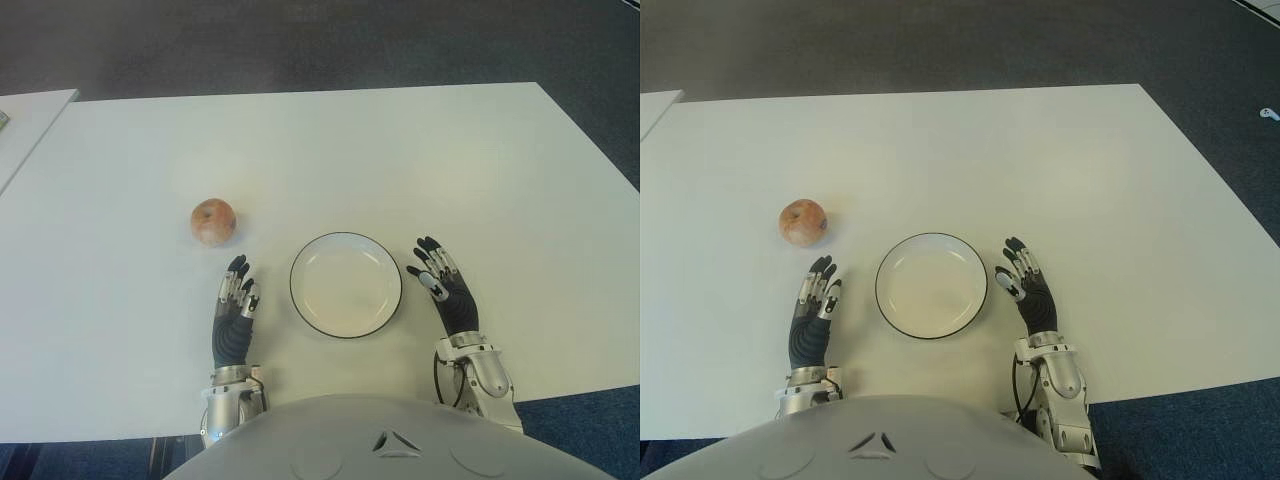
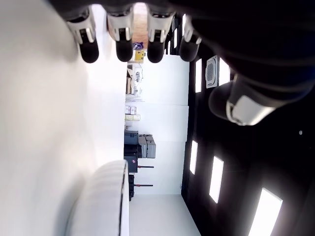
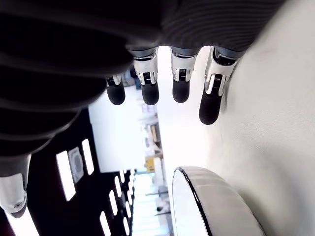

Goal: Put the apples into the plate.

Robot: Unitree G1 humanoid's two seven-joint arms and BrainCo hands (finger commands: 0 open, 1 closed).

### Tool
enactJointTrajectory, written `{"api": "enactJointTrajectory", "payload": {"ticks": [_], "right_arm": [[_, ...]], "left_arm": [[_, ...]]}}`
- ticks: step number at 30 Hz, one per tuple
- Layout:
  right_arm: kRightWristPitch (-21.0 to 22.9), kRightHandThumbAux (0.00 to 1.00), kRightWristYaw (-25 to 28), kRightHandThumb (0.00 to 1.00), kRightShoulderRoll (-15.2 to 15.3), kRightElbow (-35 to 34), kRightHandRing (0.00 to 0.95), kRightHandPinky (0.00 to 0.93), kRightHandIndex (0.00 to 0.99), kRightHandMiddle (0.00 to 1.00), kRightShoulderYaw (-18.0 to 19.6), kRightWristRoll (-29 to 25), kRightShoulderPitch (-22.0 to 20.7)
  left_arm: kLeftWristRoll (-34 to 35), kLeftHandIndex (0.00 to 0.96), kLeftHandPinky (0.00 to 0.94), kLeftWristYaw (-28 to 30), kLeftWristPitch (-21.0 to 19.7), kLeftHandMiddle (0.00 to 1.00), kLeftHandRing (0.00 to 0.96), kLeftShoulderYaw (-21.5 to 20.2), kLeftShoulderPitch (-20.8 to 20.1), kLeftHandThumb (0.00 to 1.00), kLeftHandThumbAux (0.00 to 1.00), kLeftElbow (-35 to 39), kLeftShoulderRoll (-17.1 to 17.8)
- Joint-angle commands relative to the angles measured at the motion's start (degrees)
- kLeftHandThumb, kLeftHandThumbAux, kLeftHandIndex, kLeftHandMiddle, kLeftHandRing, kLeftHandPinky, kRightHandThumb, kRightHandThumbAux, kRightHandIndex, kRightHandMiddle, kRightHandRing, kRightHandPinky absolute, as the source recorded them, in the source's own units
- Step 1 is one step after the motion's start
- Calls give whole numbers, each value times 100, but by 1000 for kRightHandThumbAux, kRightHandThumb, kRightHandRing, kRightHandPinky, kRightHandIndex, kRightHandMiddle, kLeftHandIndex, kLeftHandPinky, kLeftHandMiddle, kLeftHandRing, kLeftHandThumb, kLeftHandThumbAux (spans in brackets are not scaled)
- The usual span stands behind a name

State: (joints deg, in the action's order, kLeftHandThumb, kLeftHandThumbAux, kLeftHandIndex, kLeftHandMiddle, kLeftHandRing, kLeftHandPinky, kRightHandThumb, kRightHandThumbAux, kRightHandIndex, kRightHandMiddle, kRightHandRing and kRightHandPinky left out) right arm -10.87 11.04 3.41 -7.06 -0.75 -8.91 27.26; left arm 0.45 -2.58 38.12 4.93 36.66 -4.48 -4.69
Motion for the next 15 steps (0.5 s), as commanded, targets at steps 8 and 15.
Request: {"api": "enactJointTrajectory", "payload": {"ticks": [8,15], "right_arm": [[117,533,-58,126,-18,117,0,0,0,0,32,20,82],[79,518,-71,118,-27,165,0,0,0,0,24,39,63]], "left_arm": [[161,0,0,140,25,0,0,22,34,92,460,-153,0],[-126,0,0,-103,-22,0,0,-243,77,94,471,83,44]]}}
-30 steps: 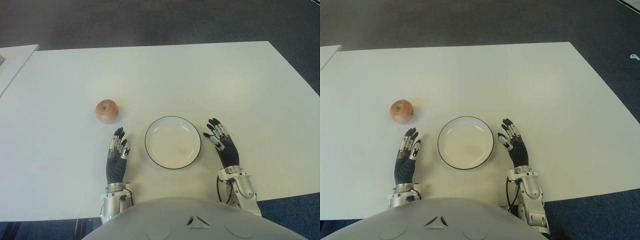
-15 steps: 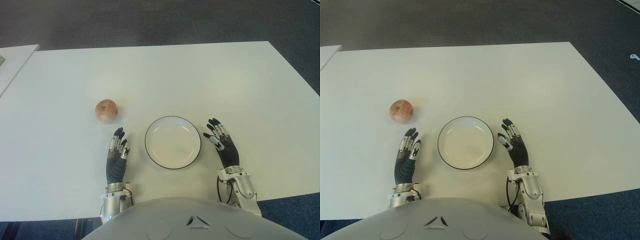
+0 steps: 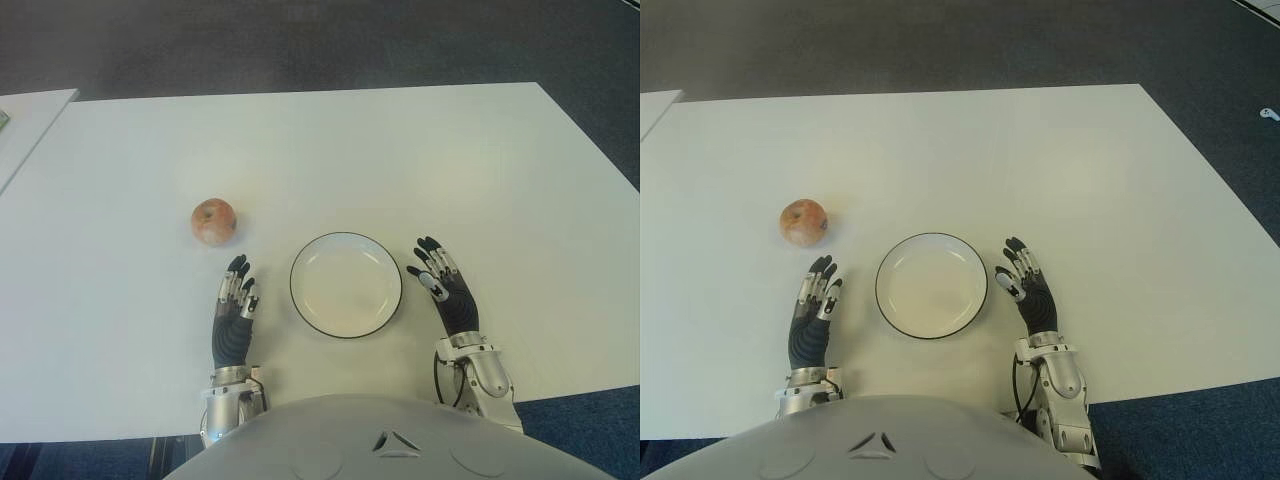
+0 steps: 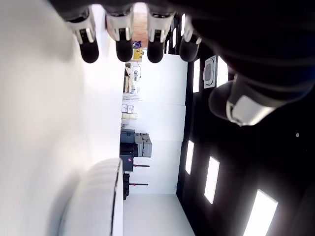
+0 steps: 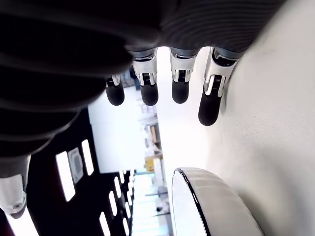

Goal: Put the apples into the plate.

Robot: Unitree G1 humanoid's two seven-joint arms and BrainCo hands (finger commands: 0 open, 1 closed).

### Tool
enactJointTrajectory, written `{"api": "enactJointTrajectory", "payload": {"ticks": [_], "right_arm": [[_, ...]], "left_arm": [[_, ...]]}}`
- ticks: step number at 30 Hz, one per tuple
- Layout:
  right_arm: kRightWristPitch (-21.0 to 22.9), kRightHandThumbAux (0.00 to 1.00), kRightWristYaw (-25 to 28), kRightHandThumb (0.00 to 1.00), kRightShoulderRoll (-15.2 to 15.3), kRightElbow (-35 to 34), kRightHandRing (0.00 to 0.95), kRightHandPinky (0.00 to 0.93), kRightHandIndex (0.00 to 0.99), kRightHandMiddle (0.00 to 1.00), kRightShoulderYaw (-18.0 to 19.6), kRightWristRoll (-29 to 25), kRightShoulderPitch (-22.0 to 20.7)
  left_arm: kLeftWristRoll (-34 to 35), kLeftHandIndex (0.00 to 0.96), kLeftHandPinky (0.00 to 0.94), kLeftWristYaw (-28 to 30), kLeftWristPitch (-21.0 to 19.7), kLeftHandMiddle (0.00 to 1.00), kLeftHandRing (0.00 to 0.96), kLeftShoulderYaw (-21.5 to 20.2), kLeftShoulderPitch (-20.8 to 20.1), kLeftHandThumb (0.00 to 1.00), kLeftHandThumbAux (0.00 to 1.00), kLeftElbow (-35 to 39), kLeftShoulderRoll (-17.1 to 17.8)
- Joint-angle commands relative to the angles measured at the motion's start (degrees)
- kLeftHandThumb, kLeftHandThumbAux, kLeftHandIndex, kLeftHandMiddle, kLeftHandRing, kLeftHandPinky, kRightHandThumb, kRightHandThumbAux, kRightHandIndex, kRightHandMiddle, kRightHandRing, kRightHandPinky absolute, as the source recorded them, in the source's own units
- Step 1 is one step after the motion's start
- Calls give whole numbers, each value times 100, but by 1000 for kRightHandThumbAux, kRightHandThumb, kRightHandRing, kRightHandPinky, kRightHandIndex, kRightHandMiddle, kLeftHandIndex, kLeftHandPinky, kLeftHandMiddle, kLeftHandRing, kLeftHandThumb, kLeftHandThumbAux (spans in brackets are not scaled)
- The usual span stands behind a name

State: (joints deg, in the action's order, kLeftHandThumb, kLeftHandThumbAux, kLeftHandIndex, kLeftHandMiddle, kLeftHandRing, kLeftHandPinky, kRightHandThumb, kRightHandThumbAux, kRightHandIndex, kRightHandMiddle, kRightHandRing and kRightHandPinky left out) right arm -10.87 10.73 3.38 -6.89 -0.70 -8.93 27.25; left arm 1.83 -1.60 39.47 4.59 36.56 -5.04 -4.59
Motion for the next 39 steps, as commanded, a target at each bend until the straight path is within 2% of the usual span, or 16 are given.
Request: {"api": "enactJointTrajectory", "payload": {"ticks": [1,2,4,6,9,11,13,16,20,30,37,39], "right_arm": [[82,517,-51,118,-27,149,0,0,0,0,21,48,57],[75,515,-61,117,-39,172,0,0,0,0,25,46,34],[63,513,-70,116,-53,214,0,0,0,0,30,41,1],[69,512,-70,115,-61,250,0,0,0,0,36,28,-31],[84,515,-83,115,-62,285,0,0,0,0,32,40,-65],[50,521,-80,117,-71,329,0,0,0,0,24,43,-88],[38,525,-69,118,-82,353,0,0,0,0,19,20,-103],[41,529,-52,122,-104,390,0,0,0,0,14,-25,-129],[12,524,-3,126,-131,462,0,0,0,0,12,-103,-163],[-78,512,4,130,-147,645,0,0,0,0,6,-92,-280],[-198,505,-9,131,-192,808,0,0,0,0,31,-69,-378],[-219,504,-13,132,-201,838,0,0,0,0,33,-61,-395]], "left_arm": [[-569,0,0,-370,-234,0,0,-306,141,97,479,313,38],[-1178,0,0,-659,-315,0,0,-442,188,107,495,563,26],[-1889,0,0,-1001,-408,0,0,-575,220,120,521,810,1],[-3226,0,0,-1418,-748,0,0,-465,354,128,540,1608,-234],[-4622,0,0,-1750,-1177,0,0,-264,471,128,553,2522,-474],[-5466,0,0,-1827,-1416,0,0,-456,464,119,537,2939,-198],[-5899,0,0,-1872,-1575,0,0,-580,410,116,527,3052,52],[-6205,0,3,-1830,-1737,0,0,-717,272,133,491,3144,322],[-6427,11,6,-1586,-1850,0,0,-1105,-168,189,450,3333,864],[-7178,47,0,-778,-2476,0,0,-1207,-861,235,405,3436,1659],[-7240,54,0,-7,-2799,0,0,-1271,-1361,281,375,3395,2451],[-7203,53,0,75,-2854,0,0,-1257,-1431,291,368,3358,2576]]}}
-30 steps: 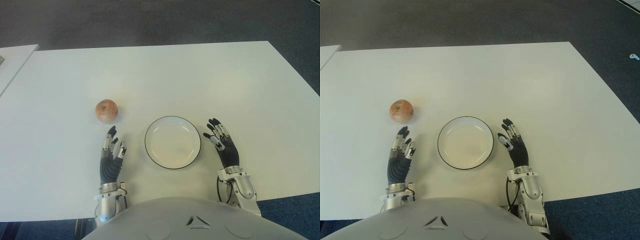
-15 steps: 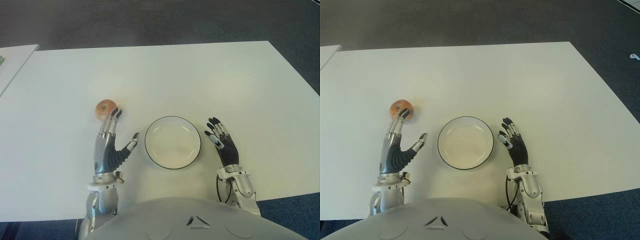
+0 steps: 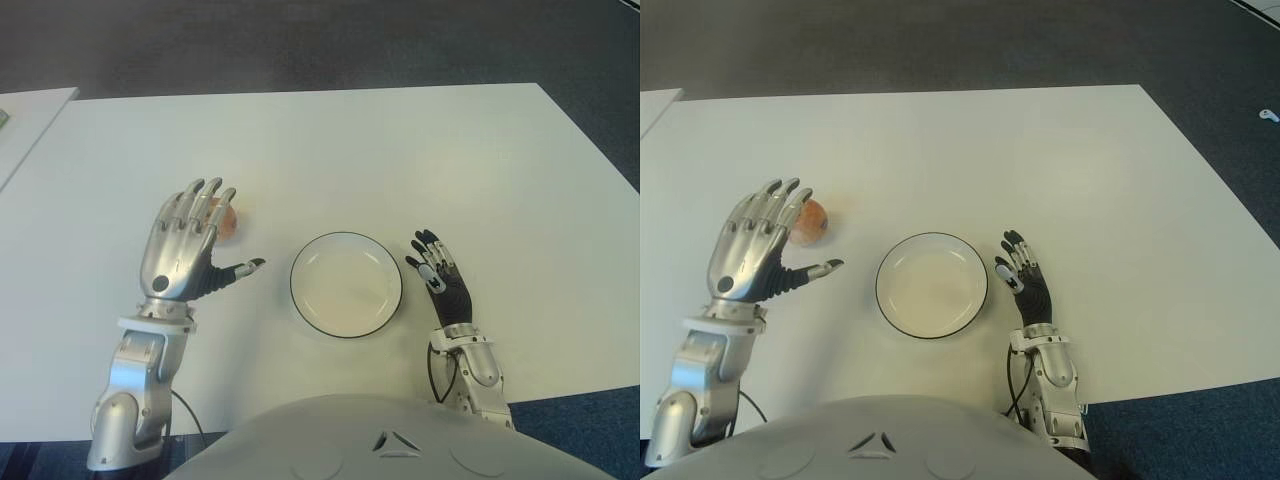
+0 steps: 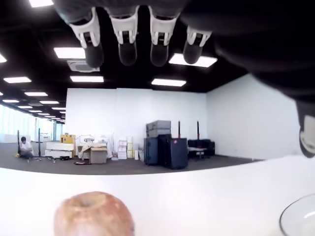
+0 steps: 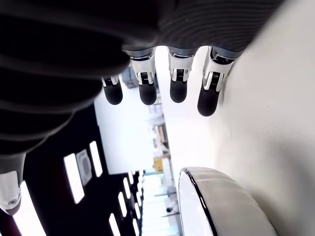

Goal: Put the apples into the plate.

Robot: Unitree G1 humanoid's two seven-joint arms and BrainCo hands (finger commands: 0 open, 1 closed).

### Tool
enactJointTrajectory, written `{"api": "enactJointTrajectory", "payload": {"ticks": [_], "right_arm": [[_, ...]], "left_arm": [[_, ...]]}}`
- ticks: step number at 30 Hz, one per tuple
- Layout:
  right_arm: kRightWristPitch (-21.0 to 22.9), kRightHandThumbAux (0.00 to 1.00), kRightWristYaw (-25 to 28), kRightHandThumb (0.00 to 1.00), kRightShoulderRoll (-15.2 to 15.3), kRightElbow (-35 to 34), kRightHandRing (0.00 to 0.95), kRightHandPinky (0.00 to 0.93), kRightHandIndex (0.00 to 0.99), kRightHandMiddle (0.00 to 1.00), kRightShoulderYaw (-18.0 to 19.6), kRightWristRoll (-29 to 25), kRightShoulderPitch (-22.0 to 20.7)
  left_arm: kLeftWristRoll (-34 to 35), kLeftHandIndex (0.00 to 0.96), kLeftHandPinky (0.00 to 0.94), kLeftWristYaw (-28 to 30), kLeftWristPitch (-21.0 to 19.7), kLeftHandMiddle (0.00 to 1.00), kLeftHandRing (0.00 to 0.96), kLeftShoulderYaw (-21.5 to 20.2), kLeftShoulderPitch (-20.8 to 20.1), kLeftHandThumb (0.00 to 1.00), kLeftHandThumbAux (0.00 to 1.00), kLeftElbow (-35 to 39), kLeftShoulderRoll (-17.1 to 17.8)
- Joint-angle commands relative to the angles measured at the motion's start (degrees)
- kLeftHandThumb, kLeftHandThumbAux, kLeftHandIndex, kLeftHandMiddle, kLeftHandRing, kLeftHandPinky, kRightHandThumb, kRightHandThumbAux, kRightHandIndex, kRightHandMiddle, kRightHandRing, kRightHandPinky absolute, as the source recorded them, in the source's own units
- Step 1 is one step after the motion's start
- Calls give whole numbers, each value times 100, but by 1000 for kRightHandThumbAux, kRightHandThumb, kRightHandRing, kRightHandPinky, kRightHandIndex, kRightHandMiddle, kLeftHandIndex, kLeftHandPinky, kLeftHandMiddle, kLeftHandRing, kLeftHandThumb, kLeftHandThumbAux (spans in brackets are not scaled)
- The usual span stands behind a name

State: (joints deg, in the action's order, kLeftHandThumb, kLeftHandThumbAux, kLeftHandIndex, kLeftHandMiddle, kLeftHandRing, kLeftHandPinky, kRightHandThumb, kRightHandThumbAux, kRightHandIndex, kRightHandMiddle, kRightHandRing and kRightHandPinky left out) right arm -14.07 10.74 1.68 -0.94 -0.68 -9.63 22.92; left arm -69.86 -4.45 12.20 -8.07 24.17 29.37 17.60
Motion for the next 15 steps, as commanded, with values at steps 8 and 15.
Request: {"api": "enactJointTrajectory", "payload": {"ticks": [8,15], "right_arm": [[96,505,-33,134,-62,304,0,0,0,0,24,32,-7],[126,513,-47,142,-45,303,0,0,0,0,19,85,-13]], "left_arm": [[271,41,0,1309,-221,0,0,20,-887,313,351,-425,1271],[398,32,0,1244,-168,0,0,214,-1205,289,314,-980,1707]]}}
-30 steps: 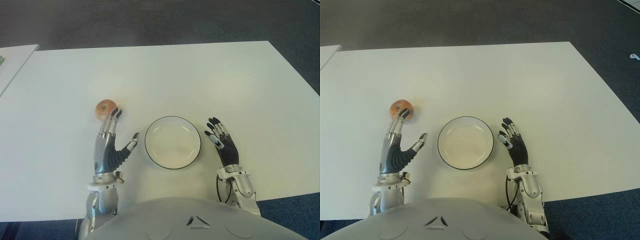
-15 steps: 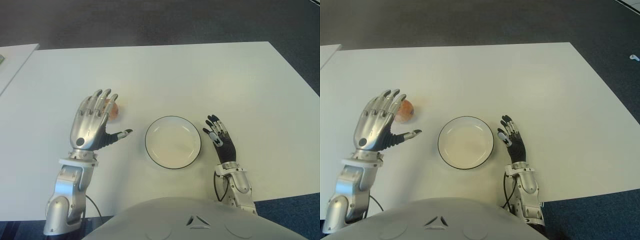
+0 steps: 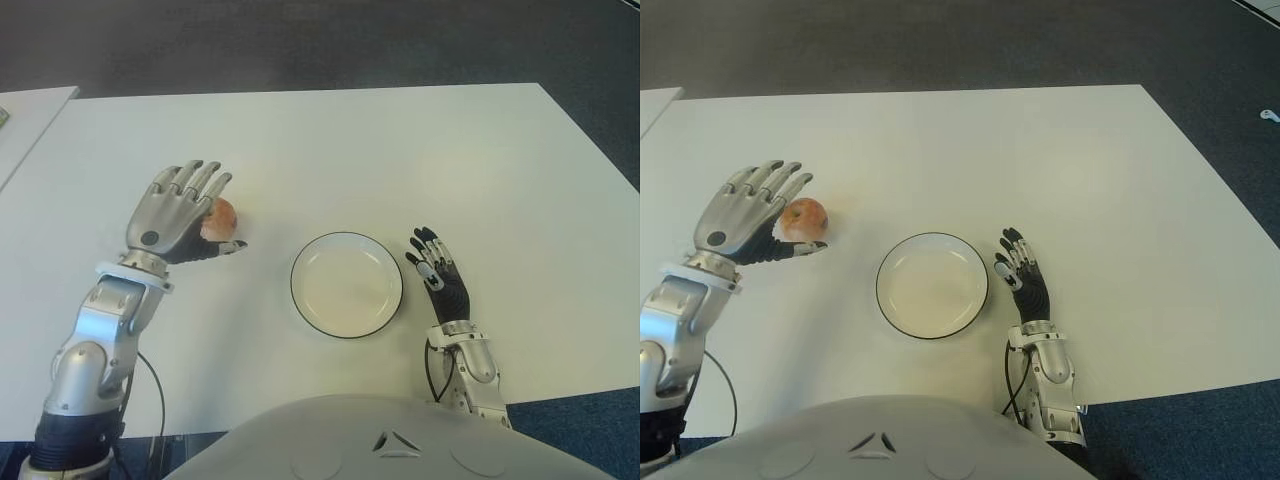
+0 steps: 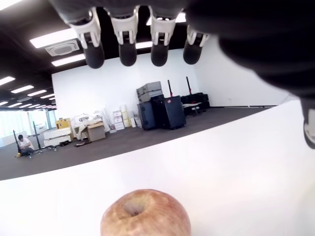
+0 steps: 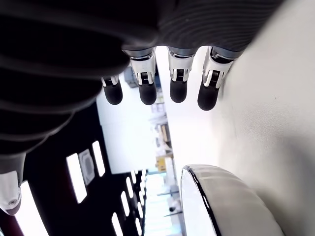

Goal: Put the apples into the plate.

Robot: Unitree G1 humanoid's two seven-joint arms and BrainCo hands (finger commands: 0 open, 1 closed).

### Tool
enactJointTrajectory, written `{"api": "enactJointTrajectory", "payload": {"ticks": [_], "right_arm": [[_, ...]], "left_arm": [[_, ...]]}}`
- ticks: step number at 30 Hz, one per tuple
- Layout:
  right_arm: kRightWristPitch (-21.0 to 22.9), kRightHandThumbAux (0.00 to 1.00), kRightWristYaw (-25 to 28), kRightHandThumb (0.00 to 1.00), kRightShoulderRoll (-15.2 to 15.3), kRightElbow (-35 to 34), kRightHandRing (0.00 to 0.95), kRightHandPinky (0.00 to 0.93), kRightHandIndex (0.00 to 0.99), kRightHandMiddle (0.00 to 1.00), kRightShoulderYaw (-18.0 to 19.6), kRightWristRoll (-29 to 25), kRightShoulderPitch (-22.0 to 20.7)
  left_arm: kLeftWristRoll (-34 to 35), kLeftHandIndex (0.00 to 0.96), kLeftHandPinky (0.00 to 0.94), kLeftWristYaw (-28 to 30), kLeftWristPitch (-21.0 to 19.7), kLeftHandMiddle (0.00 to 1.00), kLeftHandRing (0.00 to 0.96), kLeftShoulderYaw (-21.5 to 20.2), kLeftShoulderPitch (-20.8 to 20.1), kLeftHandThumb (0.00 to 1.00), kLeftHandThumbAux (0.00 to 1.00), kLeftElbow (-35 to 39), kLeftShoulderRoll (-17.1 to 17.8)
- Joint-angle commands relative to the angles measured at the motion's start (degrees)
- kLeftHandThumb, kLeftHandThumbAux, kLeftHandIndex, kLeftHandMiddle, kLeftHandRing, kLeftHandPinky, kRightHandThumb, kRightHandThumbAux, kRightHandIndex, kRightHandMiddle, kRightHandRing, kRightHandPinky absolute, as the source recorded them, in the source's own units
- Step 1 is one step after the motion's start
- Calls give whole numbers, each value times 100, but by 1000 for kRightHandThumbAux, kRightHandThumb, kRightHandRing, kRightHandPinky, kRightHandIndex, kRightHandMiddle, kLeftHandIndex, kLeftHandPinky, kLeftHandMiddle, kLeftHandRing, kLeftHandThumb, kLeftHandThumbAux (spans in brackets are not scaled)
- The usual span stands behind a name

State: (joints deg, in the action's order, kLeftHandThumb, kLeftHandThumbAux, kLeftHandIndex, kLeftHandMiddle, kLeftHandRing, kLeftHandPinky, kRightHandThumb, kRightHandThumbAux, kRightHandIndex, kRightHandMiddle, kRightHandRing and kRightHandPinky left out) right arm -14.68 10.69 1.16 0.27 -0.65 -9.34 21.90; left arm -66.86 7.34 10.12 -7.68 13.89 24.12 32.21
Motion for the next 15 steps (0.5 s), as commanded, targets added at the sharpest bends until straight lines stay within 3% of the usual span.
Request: {"api": "enactJointTrajectory", "payload": {"ticks": [1,6,15], "right_arm": [[186,514,-40,142,11,180,0,0,0,0,15,63,89],[176,515,-51,145,35,245,0,0,0,0,27,103,48],[102,513,-7,143,-7,348,0,0,0,0,68,12,1]], "left_arm": [[110,30,0,47,46,0,0,201,-223,285,310,-538,296],[204,21,0,-118,123,0,0,366,-549,266,291,-1188,604],[352,19,0,-387,99,0,0,648,-800,266,303,-1781,779]]}}
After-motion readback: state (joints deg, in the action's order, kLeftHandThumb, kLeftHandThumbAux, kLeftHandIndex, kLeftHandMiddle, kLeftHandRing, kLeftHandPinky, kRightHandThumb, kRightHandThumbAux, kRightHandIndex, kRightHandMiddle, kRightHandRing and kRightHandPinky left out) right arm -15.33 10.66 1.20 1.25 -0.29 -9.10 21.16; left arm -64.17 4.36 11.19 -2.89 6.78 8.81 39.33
